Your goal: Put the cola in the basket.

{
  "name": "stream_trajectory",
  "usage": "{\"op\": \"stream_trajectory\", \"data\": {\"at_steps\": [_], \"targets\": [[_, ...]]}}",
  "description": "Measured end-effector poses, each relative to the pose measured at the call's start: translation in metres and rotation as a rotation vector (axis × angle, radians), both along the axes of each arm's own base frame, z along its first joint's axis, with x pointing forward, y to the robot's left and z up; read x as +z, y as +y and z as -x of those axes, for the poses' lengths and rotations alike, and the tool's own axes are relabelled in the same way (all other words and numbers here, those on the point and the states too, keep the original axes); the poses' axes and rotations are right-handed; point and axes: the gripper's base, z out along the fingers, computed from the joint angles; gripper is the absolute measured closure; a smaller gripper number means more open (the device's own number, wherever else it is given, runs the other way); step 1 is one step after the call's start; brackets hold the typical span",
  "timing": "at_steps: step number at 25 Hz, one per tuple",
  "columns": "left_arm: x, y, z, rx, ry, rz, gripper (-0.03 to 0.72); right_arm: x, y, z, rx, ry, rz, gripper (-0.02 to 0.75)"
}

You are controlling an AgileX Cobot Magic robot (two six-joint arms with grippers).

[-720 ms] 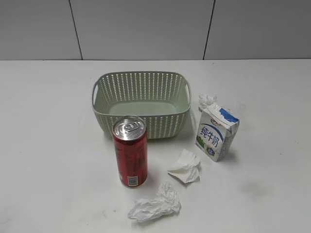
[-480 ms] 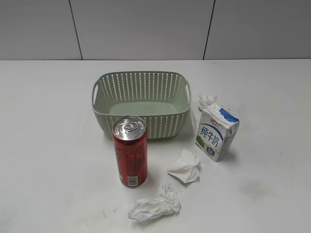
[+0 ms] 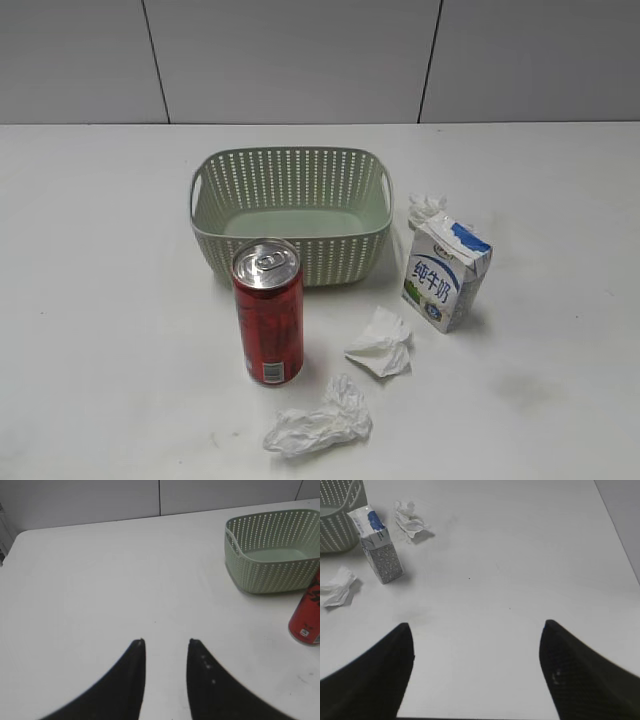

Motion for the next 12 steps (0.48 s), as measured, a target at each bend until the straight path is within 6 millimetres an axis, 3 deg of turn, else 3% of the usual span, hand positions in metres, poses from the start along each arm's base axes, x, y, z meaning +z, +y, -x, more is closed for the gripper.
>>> {"op": "stream_trajectory", "data": {"at_steps": [6, 12], "targets": [[0.0, 0.0, 0.0, 0.0, 0.0, 0.0, 0.46, 0.011, 0.001, -0.02, -0.002, 0.063, 0.003, 0.147], [0.0, 0.0, 0.0, 0.0, 0.0, 0.0, 0.461, 0.028, 0.003, -0.056, -0.004, 0.2, 0.007, 0.147]]}}
